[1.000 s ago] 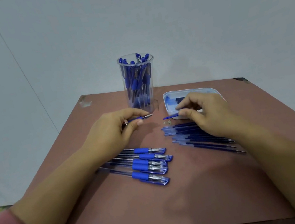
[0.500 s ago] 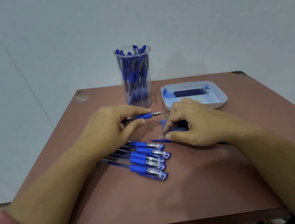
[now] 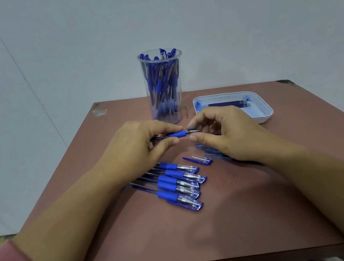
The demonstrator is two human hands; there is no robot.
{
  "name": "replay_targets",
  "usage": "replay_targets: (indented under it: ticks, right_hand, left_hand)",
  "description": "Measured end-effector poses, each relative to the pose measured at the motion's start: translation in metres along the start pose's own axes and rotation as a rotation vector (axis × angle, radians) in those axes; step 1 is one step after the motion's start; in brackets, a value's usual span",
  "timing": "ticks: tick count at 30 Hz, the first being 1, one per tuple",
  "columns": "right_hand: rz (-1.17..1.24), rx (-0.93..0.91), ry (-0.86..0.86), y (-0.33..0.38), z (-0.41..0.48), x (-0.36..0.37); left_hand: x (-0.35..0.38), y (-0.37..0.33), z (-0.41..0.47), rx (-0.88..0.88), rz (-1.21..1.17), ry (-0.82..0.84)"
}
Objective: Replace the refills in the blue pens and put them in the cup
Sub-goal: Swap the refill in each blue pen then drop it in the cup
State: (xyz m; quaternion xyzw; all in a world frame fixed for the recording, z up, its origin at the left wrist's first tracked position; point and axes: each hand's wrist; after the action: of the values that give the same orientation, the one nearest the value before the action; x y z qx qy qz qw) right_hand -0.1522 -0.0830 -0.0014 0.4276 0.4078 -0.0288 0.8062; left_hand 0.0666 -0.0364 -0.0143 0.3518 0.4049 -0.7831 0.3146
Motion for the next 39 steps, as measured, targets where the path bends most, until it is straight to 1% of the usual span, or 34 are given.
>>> replay_targets:
  ticks: [3, 7, 10, 12, 16, 19, 22, 25, 29, 31, 33, 37, 39]
  right_hand:
    - [0.042, 0.049, -0.011, 0.0019, -0.0016, -0.0009]
    - [-0.043, 0.015, -0.012, 0.0017, -0.0008, 0.0005]
    - [-0.019, 0.0, -0.017, -0.0015, -0.0007, 0.0014]
    - [0.003, 0.02, -0.012, -0.0011, -0.0008, 0.0013]
    - [-0.083, 0.02, -0.012, -0.0026, 0.0001, 0.0012]
    - [-0.039, -0.007, -0.025, -0.0014, -0.0005, 0.0014]
    - [-0.031, 0.014, -0.025, 0.0007, -0.0012, 0.0012]
    - [-0.094, 0.002, -0.028, -0.0001, 0.0, 0.0018]
    - [-0.019, 0.013, -0.021, 0.0005, -0.0011, 0.0021]
    - [-0.031, 0.024, -0.025, 0.0014, -0.0013, 0.0019]
    - [-0.086, 0.008, -0.036, 0.0007, -0.0006, 0.0019]
    - [-0.087, -0.03, -0.046, 0.0001, -0.0002, 0.0027]
    - [-0.128, -0.063, -0.072, 0.0005, 0.0002, 0.0022]
  left_hand:
    - [-0.0001, -0.0016, -0.0004, 0.006, 0.015, -0.008]
    - [0.0002, -0.0021, -0.0005, 0.015, 0.056, -0.019]
    - [-0.0004, -0.0007, -0.0002, 0.009, 0.041, -0.013]
    - [-0.0006, -0.0015, -0.0004, 0.019, 0.053, -0.018]
    - [-0.0007, -0.0029, -0.0004, 0.014, 0.076, -0.027]
    - [-0.0005, -0.0018, -0.0004, 0.008, 0.064, -0.029]
    - [-0.0005, -0.0025, 0.0, 0.015, 0.051, -0.027]
    - [-0.001, -0.0031, 0.0006, 0.018, 0.055, -0.02]
    - [-0.0007, -0.0034, 0.0004, 0.011, 0.043, -0.042]
    - [-0.001, -0.0042, 0.0005, 0.013, 0.05, -0.039]
    - [-0.0009, -0.0042, 0.0007, 0.008, 0.064, -0.028]
    - [0.0005, -0.0031, 0.0007, -0.021, 0.06, -0.016]
    - [-0.0001, -0.0024, 0.0012, -0.033, 0.045, -0.01]
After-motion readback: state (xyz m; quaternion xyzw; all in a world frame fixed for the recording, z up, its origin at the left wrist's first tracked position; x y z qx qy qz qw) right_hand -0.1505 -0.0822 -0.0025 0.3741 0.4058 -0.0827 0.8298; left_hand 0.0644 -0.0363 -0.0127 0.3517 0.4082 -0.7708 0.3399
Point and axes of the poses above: each hand's wrist, its own z-axis towards the middle knuckle, its own x-axis out of the palm, y = z × x, and after that the axes turned 5 degrees about y, right-handed
